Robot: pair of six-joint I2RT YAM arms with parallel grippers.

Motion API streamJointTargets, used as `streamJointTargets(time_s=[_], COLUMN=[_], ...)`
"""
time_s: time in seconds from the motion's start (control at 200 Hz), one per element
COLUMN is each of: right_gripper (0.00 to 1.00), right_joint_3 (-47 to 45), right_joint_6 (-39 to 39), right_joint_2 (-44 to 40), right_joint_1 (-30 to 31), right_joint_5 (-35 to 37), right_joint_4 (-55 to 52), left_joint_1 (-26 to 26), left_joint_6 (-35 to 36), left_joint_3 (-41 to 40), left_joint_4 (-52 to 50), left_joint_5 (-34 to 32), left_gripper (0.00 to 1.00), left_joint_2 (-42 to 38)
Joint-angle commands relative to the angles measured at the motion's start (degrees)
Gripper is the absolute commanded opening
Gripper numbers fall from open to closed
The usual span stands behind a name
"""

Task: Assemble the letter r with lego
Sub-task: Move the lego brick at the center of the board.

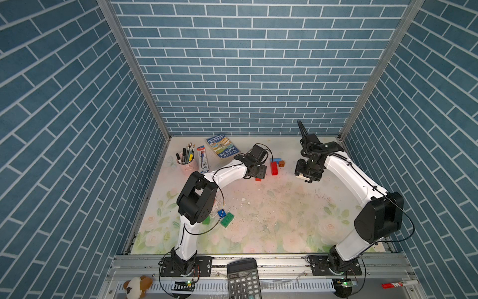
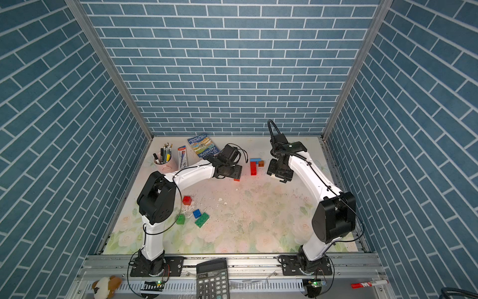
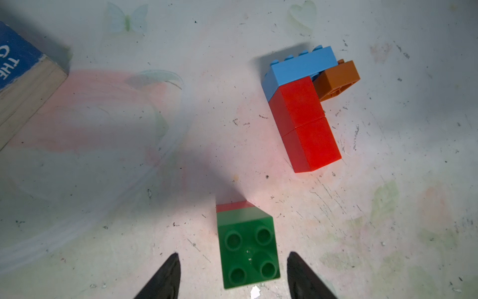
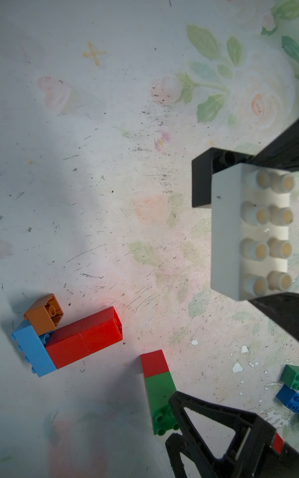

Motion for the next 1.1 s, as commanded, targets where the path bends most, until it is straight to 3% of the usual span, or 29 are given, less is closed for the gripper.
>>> streamJointTargets(time_s=[0.0,0.665,0.8,1.01,1.09], right_gripper=[0.0,0.0,0.0,0.0,0.0], right_joint_3=[-0.9,-3.9,-4.0,-4.0,-4.1], right_joint_6=[-0.4,-1.2,-1.6,-2.0,-2.1], right_joint_2=[-2.0,-4.4,-4.3,-4.3,-4.4], right_joint_1=[-0.3,-2.9,-3.2,-3.5,-3.7], right_joint_5=[0.2,-0.3,-0.5,-0.6,-0.6], right_joint_4=[-0.5,0.1,0.2,0.1,0.1], left_joint_1=[-0.6,-1.4,-1.4,-1.4,-1.4], left_joint_6=[0.2,0.3,0.4,0.4,0.2], left_joint_3=[1.9,7.0,8.3,10.0,9.9], left_joint_4=[-1.6,-4.7,-5.3,-6.6,-6.7], left_joint_5=[-0.7,-1.4,-1.7,-1.5,-1.4], left_gripper=[0.64,0.52,0.47,0.31,0.3], left_joint_2=[1.0,5.2,5.9,7.1,7.0])
